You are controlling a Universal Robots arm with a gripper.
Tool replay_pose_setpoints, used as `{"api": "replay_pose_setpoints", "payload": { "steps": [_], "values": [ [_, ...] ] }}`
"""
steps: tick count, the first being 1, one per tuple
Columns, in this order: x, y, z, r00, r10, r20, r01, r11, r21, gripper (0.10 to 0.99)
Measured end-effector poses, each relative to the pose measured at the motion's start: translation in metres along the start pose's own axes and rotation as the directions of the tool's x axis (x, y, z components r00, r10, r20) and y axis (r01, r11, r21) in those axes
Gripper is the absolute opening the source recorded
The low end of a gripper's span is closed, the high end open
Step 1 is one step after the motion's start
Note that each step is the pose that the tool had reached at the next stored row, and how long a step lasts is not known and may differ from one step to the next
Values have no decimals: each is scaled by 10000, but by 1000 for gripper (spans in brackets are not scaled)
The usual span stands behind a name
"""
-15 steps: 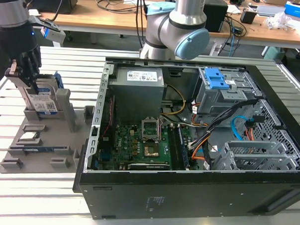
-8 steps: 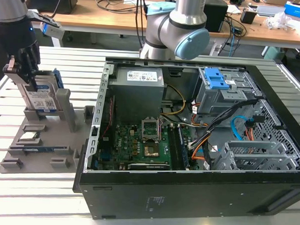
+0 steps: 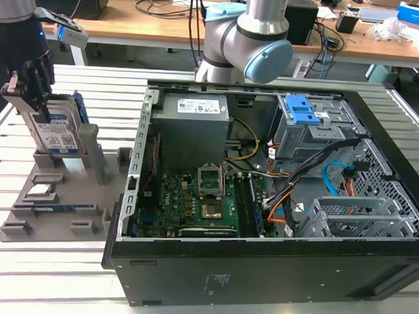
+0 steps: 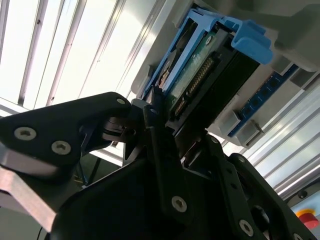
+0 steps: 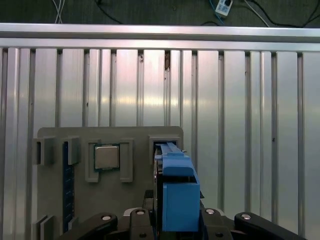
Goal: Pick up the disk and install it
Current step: 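Pick up the disk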
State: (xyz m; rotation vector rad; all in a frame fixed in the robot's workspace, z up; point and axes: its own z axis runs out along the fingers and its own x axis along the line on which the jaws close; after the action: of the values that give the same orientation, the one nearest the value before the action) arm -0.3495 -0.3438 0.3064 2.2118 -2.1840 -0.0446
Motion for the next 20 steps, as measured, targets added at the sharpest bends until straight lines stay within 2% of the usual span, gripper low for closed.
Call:
{"api": "replay_pose_setpoints", "payload": {
  "steps": [20],
  "values": [
    [-16,8,-293,10000,0,0,0,10000,-1,365]
  ]
}}
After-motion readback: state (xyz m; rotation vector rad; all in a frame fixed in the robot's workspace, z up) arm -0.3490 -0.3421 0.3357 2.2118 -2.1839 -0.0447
